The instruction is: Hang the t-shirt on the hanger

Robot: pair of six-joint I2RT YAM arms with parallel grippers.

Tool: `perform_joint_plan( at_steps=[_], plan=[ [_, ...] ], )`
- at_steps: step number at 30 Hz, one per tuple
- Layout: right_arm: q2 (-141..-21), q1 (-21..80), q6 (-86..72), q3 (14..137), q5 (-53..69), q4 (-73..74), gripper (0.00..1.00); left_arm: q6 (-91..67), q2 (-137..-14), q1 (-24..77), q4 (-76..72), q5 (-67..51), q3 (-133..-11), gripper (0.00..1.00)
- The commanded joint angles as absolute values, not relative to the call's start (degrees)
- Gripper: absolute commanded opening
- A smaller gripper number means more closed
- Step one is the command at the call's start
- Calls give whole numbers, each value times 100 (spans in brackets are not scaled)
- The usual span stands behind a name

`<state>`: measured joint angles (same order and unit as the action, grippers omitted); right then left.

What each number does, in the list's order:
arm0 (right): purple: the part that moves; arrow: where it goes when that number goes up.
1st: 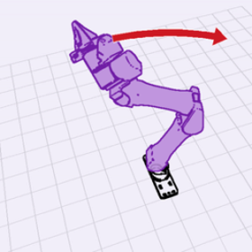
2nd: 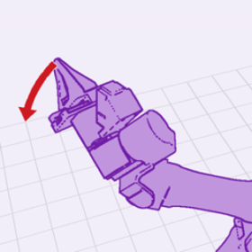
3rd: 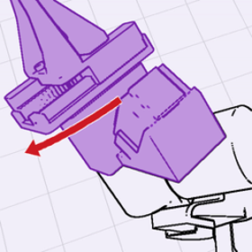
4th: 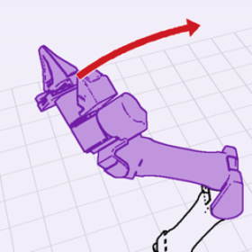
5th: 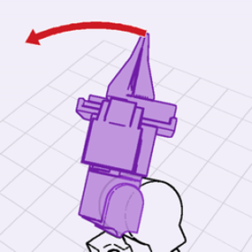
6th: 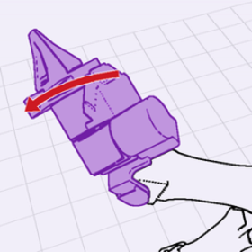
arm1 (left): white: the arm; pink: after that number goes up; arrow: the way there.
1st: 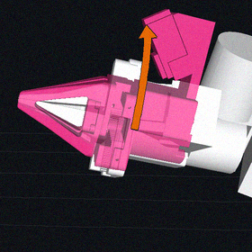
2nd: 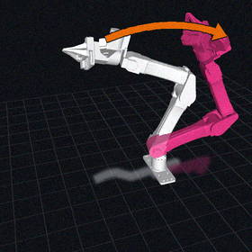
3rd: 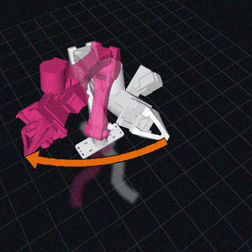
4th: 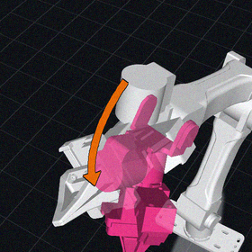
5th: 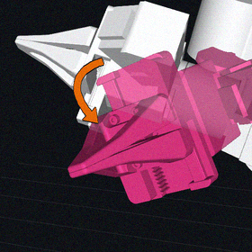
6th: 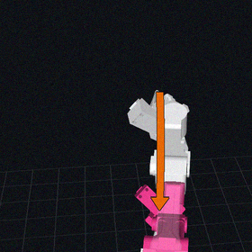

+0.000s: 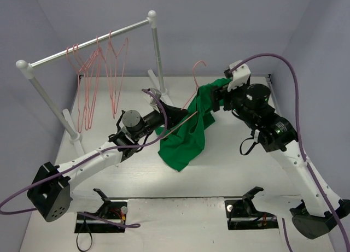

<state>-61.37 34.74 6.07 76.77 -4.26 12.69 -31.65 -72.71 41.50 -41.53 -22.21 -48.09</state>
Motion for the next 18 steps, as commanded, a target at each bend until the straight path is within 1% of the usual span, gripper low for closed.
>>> perform_joint_plan(
  at_steps=[1,3,5,9,13,18],
  plan=[
    [-6130,2820,1357,8067,-194,1151,74,-3215,-6990,4072,-4938,-2421,-4941,0],
    [-6276,2501,1642,8180,422,1151,74,-3208,-6910,4036,-4805,-2510,-4956,0],
    [-6444,2311,2005,8191,686,1168,73,-3255,-6828,3986,-4748,-2611,-4934,0],
    [-6640,2169,2559,8183,1588,1187,73,-3282,-6694,3918,-4640,-2713,-4923,0],
    [-6862,2153,3068,8144,1846,1181,72,-3284,-6612,3911,-4512,-2824,-4981,0],
    [-7120,2153,3314,8295,1970,1178,72,-3322,-6613,3911,-4398,-3064,-5090,0]
  ],
)
